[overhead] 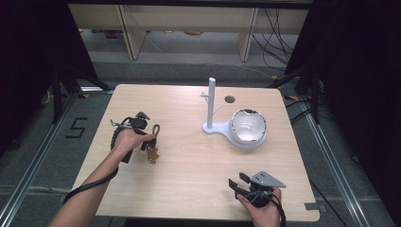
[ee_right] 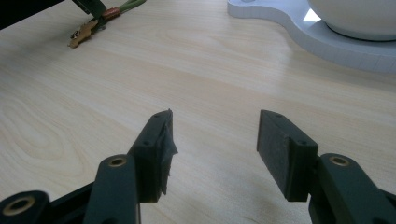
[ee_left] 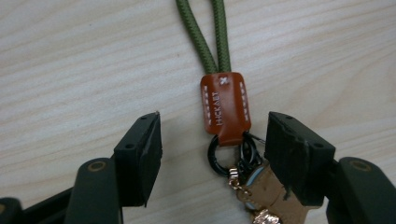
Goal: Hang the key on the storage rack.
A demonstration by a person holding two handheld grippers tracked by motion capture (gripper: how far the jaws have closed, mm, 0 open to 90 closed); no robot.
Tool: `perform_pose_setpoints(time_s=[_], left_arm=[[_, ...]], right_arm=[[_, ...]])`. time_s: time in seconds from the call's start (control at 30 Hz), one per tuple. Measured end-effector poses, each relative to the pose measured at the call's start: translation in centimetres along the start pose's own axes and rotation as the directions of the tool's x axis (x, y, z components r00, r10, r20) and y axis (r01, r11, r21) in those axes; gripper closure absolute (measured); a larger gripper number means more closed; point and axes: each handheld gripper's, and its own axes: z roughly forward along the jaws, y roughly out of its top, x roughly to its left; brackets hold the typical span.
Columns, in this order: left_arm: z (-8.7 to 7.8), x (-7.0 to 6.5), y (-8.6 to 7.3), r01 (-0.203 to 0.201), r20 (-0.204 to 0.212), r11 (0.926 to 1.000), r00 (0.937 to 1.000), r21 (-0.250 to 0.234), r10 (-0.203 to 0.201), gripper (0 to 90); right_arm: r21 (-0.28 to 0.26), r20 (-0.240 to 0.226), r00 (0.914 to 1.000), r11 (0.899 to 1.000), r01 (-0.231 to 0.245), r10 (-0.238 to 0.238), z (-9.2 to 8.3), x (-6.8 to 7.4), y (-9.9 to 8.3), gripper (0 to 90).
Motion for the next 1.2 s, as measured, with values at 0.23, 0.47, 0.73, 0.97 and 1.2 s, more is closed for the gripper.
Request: perform_pose_setpoints(time_s=[0.23,0.47,0.73,0.97,1.2], left_arm=[[0.3,-0.6,1.1,-0.001,0.002,0.9997,1.0000,0.022,0.001,38.2],[0.8,-1.1,1.9,0.003,-0.014,0.9981,0.9999,0.061,-0.002,45.2],[1.4,-1.5,2.4,0.003,-0.039,0.9956,0.9992,0.093,0.001,49.6],[1.6,-1.8,2.5,0.006,-0.059,0.9944,0.9983,0.106,0.000,54.6],[1.5,-2.2,2.2,-0.048,-0.050,0.9952,0.9973,0.085,0.053,66.9]], right_arm=[[0.012,0.008,1.0000,1.000,0.001,-0.001,-0.1,-0.1,0.0,46.5],[0.021,0.014,0.9999,1.000,-0.005,0.005,-0.3,-0.1,0.1,46.4],[0.022,0.013,0.9999,1.000,0.004,-0.004,-0.3,-0.2,0.1,46.3],[-0.002,0.000,1.0000,1.000,0.002,-0.002,-0.1,-0.3,0.0,46.1],[0.007,0.000,1.0000,1.000,0.008,-0.008,-0.1,-0.1,0.0,45.7]])
